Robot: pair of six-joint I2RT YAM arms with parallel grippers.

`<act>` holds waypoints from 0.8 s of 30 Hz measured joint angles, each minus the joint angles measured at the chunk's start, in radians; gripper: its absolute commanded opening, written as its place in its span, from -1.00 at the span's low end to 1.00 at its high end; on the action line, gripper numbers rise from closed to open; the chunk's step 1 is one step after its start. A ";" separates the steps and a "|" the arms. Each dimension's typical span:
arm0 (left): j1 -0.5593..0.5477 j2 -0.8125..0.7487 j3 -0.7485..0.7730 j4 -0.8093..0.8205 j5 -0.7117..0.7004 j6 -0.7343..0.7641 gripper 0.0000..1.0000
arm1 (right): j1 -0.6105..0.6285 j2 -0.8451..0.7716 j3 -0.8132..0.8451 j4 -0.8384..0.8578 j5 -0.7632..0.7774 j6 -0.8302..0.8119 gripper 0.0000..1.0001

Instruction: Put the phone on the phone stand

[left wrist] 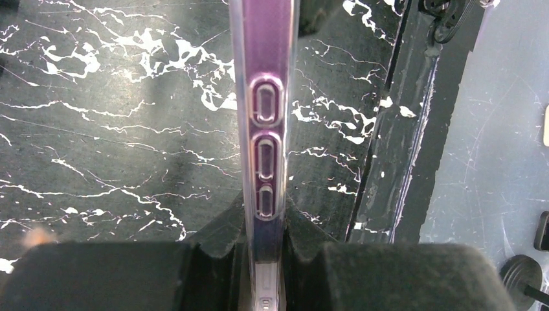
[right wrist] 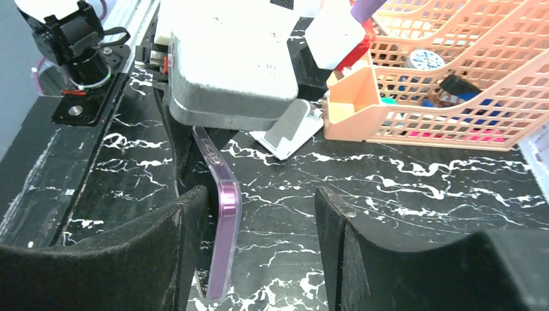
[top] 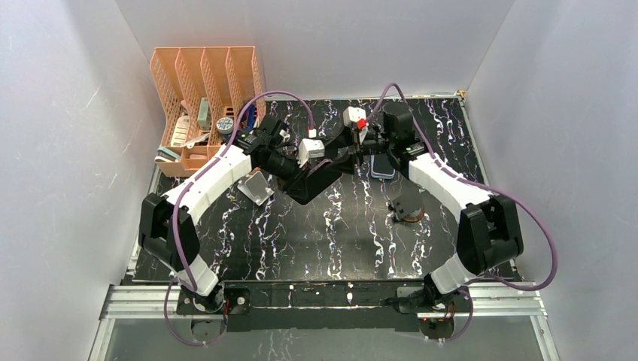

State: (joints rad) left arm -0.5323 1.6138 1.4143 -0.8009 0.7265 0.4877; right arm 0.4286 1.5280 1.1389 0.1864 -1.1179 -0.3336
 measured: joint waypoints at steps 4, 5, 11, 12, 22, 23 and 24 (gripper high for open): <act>0.000 0.012 0.000 0.000 -0.002 0.007 -1.00 | 0.011 0.040 0.047 -0.083 -0.018 -0.041 0.30; 0.000 0.015 0.000 0.000 -0.005 0.009 -1.00 | 0.012 0.050 0.060 -0.113 -0.023 -0.053 0.28; 0.000 0.021 0.003 0.000 -0.031 0.018 -1.00 | 0.013 0.092 0.112 -0.261 -0.041 -0.125 0.14; 0.000 0.023 0.005 0.000 -0.035 0.021 -1.00 | 0.012 0.095 0.114 -0.281 -0.042 -0.135 0.14; 0.000 0.032 0.025 0.003 -0.058 0.029 -1.00 | 0.013 0.114 0.116 -0.374 -0.077 -0.185 -0.56; 0.000 0.033 0.025 0.002 -0.062 0.034 -1.00 | 0.013 0.117 0.116 -0.377 -0.083 -0.186 -0.64; 0.000 0.034 0.025 0.001 -0.066 0.043 -1.00 | 0.015 0.123 0.118 -0.383 -0.092 -0.184 -0.78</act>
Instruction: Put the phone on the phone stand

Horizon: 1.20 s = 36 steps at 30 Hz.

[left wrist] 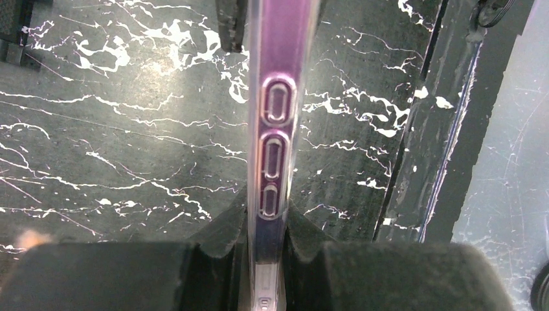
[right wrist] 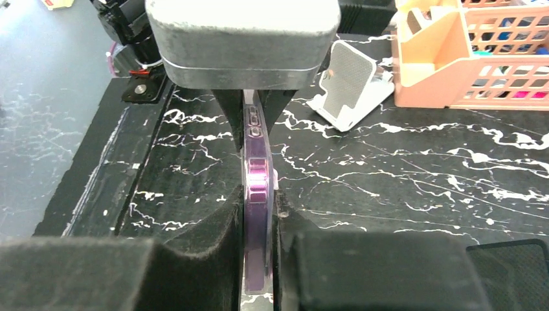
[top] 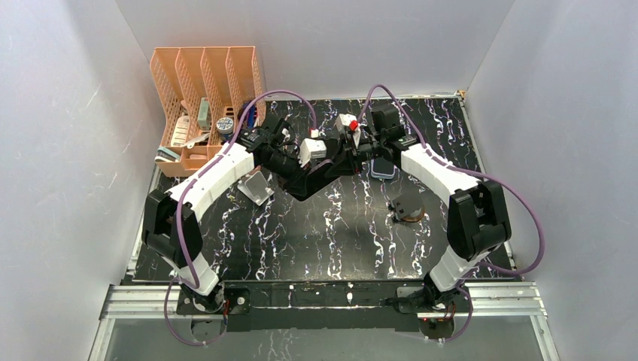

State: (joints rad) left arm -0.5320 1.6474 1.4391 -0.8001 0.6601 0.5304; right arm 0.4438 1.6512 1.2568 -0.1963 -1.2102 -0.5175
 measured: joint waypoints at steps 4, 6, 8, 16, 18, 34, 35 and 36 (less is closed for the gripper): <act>0.000 0.001 0.000 -0.012 -0.013 0.019 -1.00 | -0.001 0.022 0.008 -0.021 -0.032 -0.003 -0.97; 0.001 0.001 0.000 -0.016 -0.018 0.019 -1.00 | 0.000 0.031 0.011 -0.018 -0.043 -0.006 -0.97; 0.002 0.001 0.000 -0.014 -0.025 0.015 -0.99 | 0.000 0.035 0.011 -0.011 -0.048 -0.006 -0.97; 0.033 -0.027 -0.042 0.145 -0.141 -0.100 0.17 | -0.003 -0.004 -0.219 0.443 0.039 0.219 -0.97; 0.057 -0.070 -0.083 0.221 -0.188 -0.152 0.24 | -0.008 -0.009 -0.319 0.637 0.090 0.336 -0.97; 0.175 -0.392 -0.314 0.647 -0.356 -0.357 0.48 | -0.179 0.306 -0.431 1.596 0.304 1.101 -0.97; 0.176 -0.391 -0.319 0.647 -0.355 -0.359 0.48 | -0.187 0.333 -0.421 1.599 0.305 1.122 -0.97; 0.176 -0.391 -0.323 0.646 -0.354 -0.360 0.48 | -0.198 0.367 -0.404 1.601 0.306 1.146 -0.97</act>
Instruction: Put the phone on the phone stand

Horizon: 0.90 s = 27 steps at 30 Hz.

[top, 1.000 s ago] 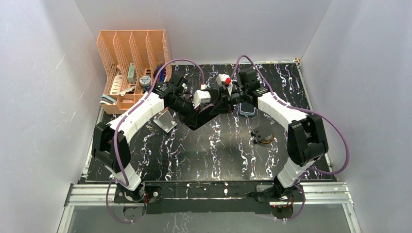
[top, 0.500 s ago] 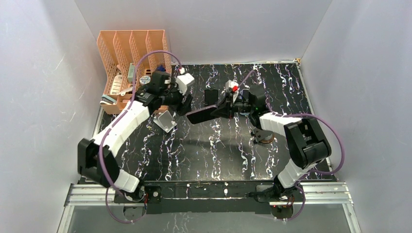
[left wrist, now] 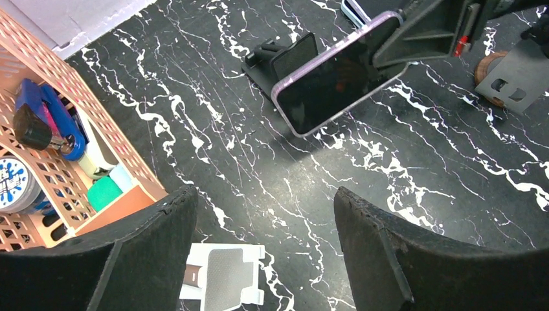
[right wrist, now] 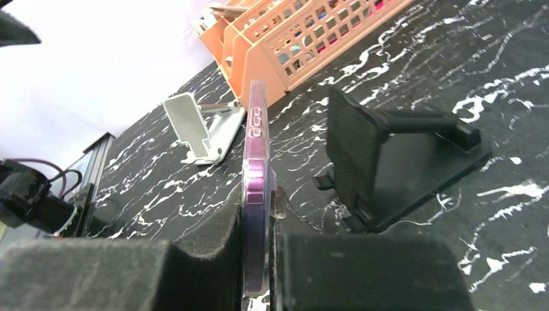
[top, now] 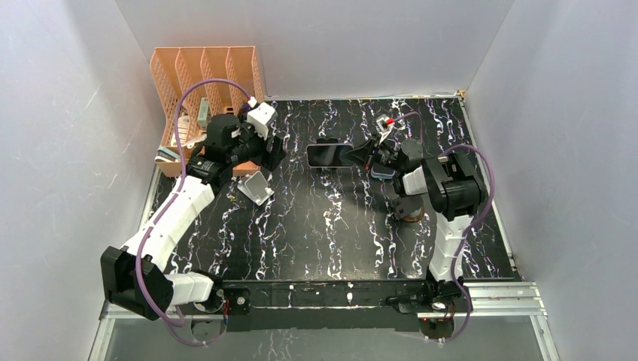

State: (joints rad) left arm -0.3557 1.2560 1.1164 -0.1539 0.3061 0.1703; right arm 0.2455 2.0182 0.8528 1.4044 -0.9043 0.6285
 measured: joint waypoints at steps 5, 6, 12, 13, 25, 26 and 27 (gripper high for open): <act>0.004 0.001 -0.010 0.002 0.012 -0.003 0.47 | -0.021 0.073 0.079 0.010 0.003 0.063 -0.97; 0.006 0.001 -0.011 0.003 0.016 -0.003 0.47 | -0.021 0.079 0.097 0.014 0.001 0.073 -0.97; 0.010 0.001 -0.011 0.008 0.035 -0.002 0.47 | -0.022 0.135 0.209 0.046 -0.013 0.119 -0.97; 0.011 0.001 -0.011 0.009 0.039 -0.002 0.47 | -0.022 0.146 0.220 0.048 -0.015 0.126 -0.97; 0.021 0.016 -0.011 0.011 0.064 0.006 0.47 | -0.027 0.281 0.298 0.054 -0.034 0.159 -0.97; 0.021 0.017 -0.011 0.011 0.066 0.008 0.47 | -0.027 0.285 0.298 0.054 -0.034 0.160 -0.97; 0.022 0.018 -0.011 0.011 0.068 0.009 0.47 | -0.029 0.288 0.298 0.055 -0.035 0.161 -0.97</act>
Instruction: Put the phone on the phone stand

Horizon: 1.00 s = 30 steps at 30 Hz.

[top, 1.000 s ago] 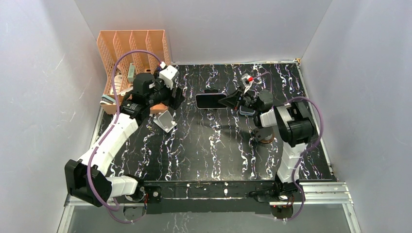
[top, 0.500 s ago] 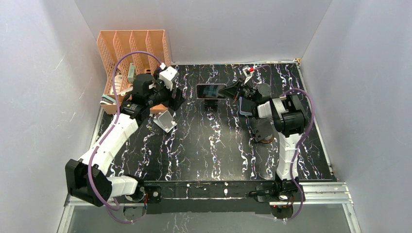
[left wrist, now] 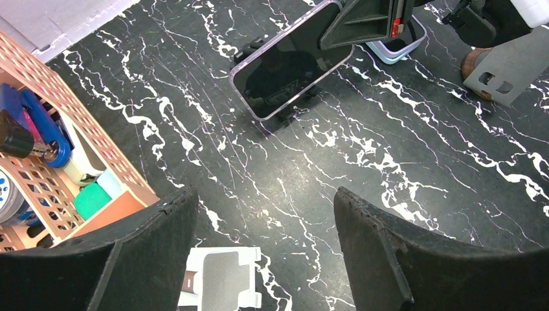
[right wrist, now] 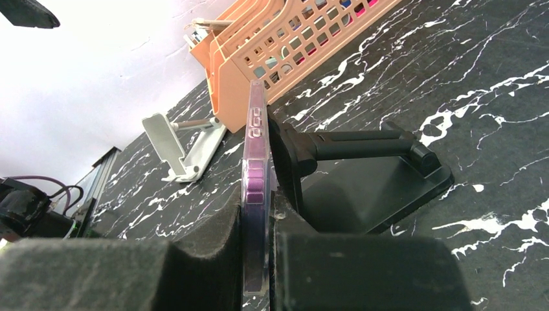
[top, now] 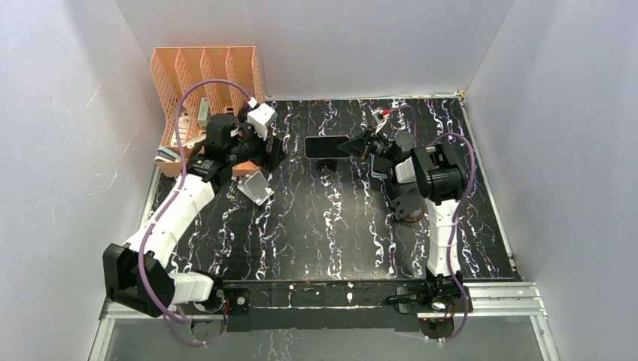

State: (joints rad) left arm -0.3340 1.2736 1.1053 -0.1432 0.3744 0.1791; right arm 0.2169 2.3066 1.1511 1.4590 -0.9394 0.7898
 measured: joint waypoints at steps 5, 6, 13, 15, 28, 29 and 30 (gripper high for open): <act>0.005 0.000 0.000 0.000 0.006 0.003 0.47 | -0.006 0.007 0.000 0.001 -0.005 0.000 -0.97; 0.005 0.000 0.000 0.000 0.007 0.003 0.47 | -0.008 0.008 0.000 0.002 -0.007 0.000 -0.97; 0.006 0.015 0.000 0.000 0.011 0.003 0.47 | -0.015 0.028 0.000 0.021 -0.026 0.005 -0.97; 0.006 0.016 0.000 0.000 0.011 0.003 0.47 | -0.014 0.040 0.000 0.029 -0.032 0.008 -0.97; 0.006 0.016 0.000 0.000 0.026 0.003 0.47 | -0.015 0.072 -0.018 0.029 -0.021 -0.009 -0.97; 0.006 0.016 0.000 0.001 0.027 0.004 0.47 | -0.015 0.072 -0.020 0.029 -0.018 -0.010 -0.97; 0.006 0.016 0.000 0.000 0.027 0.004 0.47 | -0.015 0.073 -0.022 0.030 -0.014 -0.011 -0.97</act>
State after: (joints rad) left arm -0.3283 1.2892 1.1053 -0.1429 0.4019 0.1829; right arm 0.2020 2.3795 1.1294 1.4887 -0.9531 0.7784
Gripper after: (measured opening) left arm 0.736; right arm 0.175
